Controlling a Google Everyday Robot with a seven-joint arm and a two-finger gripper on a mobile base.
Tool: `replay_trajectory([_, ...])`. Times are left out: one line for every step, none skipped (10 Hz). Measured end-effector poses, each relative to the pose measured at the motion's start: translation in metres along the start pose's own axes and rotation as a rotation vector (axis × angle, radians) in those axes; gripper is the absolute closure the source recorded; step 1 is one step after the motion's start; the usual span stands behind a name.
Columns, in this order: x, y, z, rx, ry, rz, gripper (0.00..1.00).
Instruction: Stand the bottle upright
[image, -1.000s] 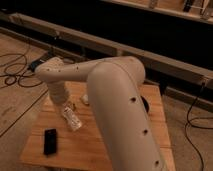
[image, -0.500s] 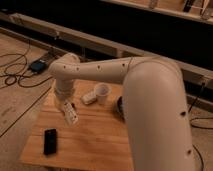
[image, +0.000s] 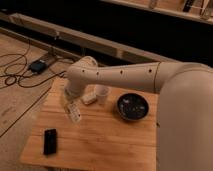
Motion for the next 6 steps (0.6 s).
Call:
replay_trajectory([-0.0006,0.001,0.0002,-0.001,0.0,-0.002,1.0])
replay_trajectory([-0.0014,0.0032,0.0007,-0.003,0.0,-0.005,1.0])
replay_trajectory([-0.0009,0.0021,0.0006,-0.002,0.001,-0.004,1.0])
replay_trajectory([-0.0009,0.0017,0.0001,-0.001,0.0,-0.002,1.0])
replay_trajectory([-0.0016,0.0028,0.0012,-0.003,-0.001,-0.005,1.0])
replay_trajectory([-0.0027,0.0023,0.0024,-0.003,-0.011,-0.008,1.0])
